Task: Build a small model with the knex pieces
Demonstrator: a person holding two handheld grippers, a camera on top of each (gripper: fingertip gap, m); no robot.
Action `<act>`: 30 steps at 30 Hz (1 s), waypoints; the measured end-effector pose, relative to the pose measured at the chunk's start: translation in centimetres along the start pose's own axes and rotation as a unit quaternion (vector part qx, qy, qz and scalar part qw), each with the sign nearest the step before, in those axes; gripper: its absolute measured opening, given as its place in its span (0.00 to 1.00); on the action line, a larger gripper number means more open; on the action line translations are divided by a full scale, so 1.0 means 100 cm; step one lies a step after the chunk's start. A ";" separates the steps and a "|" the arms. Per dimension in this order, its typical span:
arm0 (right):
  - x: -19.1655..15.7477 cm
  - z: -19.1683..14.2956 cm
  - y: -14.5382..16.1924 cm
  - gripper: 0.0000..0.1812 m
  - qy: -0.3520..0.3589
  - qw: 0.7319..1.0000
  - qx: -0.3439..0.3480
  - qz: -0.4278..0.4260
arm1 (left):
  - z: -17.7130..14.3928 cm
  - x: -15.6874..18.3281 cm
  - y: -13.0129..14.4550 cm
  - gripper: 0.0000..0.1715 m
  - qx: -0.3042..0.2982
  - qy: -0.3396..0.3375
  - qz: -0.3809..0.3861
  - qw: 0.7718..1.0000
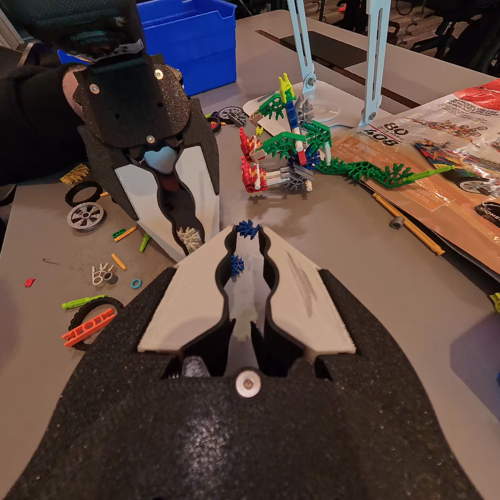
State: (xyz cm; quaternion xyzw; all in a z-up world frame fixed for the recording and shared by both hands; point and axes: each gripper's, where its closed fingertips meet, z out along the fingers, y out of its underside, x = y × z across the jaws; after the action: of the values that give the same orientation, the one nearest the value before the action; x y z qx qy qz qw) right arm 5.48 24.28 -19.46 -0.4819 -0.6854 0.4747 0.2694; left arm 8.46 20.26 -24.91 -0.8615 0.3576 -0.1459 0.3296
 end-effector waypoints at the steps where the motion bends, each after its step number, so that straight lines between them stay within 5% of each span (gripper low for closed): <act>1: 0.000 0.000 0.000 0.08 0.000 1.000 0.000 0.000 | 0.001 -0.001 0.001 0.08 -0.003 -0.001 -0.001 1.000; 10: 0.000 0.000 0.001 0.08 -0.001 1.000 -0.002 -0.001 | 0.004 -0.006 0.001 0.01 -0.005 -0.027 0.019 0.999; 30: -0.001 0.000 0.001 0.08 -0.001 1.000 -0.003 -0.004 | 0.013 0.001 -0.013 0.03 0.007 -0.043 0.065 0.997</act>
State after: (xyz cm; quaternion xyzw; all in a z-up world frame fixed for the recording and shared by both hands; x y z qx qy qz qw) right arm 5.58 24.18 -19.49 -0.4798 -0.6889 0.4719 0.2693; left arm 9.84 21.53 -25.03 -0.8393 0.3975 -0.0898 0.3598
